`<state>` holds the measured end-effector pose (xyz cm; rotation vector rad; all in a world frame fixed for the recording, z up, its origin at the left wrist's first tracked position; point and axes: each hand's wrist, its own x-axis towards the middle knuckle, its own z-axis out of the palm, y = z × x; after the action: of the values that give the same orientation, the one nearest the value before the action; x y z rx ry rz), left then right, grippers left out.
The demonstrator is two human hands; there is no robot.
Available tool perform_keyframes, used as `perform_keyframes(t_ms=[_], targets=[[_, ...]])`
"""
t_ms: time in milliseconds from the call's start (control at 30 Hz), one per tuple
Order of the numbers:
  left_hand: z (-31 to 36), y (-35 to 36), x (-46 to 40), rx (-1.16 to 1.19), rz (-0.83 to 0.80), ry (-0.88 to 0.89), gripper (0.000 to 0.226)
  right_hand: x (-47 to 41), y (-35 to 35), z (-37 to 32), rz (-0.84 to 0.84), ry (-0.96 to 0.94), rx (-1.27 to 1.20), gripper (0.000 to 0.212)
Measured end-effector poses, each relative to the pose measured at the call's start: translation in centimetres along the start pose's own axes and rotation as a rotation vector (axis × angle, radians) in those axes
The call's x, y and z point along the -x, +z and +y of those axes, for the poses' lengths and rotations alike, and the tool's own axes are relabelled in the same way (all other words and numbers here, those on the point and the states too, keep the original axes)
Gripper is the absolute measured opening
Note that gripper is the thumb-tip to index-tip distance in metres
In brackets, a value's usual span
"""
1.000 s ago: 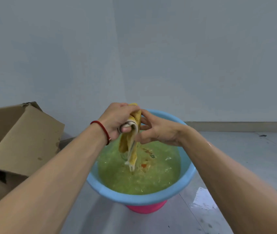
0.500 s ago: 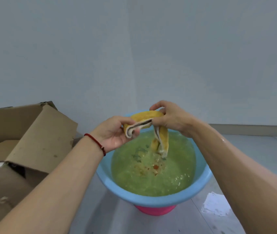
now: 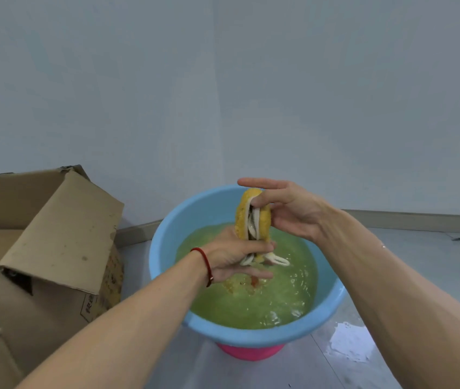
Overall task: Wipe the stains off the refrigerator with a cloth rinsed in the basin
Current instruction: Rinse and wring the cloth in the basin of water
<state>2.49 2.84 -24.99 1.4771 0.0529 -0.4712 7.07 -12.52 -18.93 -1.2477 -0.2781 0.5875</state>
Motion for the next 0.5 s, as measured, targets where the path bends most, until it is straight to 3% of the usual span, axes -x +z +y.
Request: perform_keyframes(t_ms=[67,167,267,300,400,500], targets=[[0.3,-0.6,-0.1,-0.18,0.084,0.128,0.019,0.4,-1.4,0.2,0.003,-0.004,-0.092,0.041],[1.9,-1.8,0.2,-0.677,0.219,0.463,0.013,0.6,-2.0,2.3,0.198,0.087,-0.169,0.047],[3.2,-3.1,-0.2,-1.186,0.232,0.84,0.004,1.0,0.4,5.2,-0.1,0.393,-0.306,0.09],[3.5,-3.5,-0.3,-1.262,0.184,0.907,0.007,1.4,1.4,5.5,-0.177,0.429,-0.305,0.093],[4.4,-4.9,-0.3,-1.493,0.14,0.862,0.018,1.3,2.8,5.0,-0.161,0.355,-0.03,0.063],[4.7,-5.0,0.1,-1.839,0.146,0.512,0.014,-0.1,2.3,5.2,-0.033,0.213,0.697,0.039]])
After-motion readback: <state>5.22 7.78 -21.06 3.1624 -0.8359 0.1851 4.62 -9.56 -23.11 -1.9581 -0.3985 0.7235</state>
